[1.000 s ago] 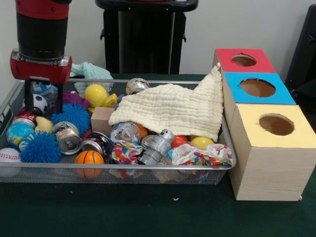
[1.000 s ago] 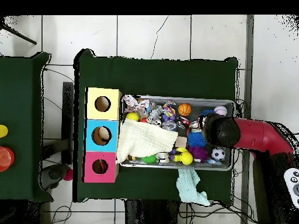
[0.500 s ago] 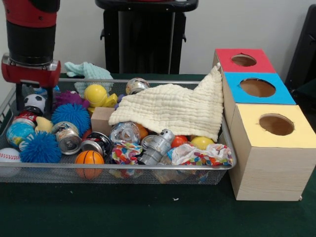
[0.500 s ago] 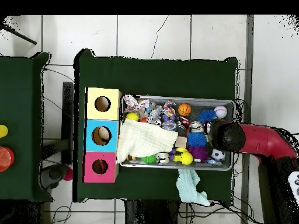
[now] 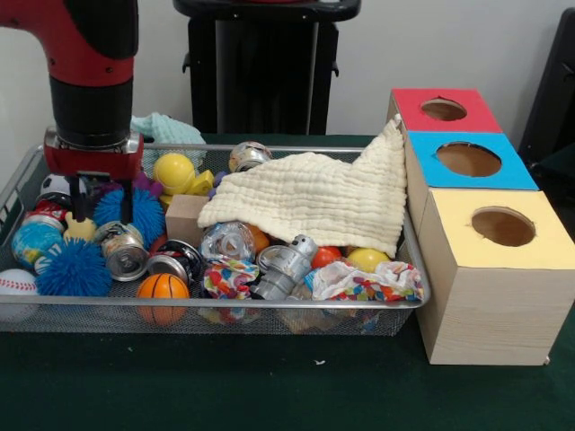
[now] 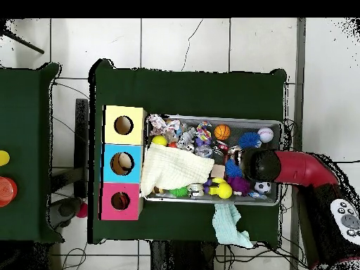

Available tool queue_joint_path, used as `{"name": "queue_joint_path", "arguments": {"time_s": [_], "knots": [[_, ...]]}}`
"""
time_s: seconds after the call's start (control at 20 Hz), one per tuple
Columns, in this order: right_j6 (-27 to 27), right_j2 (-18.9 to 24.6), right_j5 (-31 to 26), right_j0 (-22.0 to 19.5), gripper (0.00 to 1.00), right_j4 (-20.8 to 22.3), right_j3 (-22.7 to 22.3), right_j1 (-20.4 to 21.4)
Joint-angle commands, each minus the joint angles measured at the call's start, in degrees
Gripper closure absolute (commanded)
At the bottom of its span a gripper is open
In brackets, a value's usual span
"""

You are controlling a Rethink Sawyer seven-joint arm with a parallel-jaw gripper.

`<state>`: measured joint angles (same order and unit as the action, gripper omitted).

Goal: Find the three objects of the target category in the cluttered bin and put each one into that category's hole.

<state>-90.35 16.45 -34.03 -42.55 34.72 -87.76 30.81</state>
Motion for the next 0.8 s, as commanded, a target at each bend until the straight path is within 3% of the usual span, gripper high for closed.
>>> {"name": "queue_joint_path", "arguments": {"time_s": [0.05,0.35,0.8], "knots": [[1.66,1.99,-1.9,0.78,0.0,0.05,-4.48,-2.39],[7.03,-0.02,-5.15,3.04,0.0,4.42,-2.77,-1.02],[10.55,1.56,-4.43,0.88,0.0,4.06,-5.47,0.84]]}}
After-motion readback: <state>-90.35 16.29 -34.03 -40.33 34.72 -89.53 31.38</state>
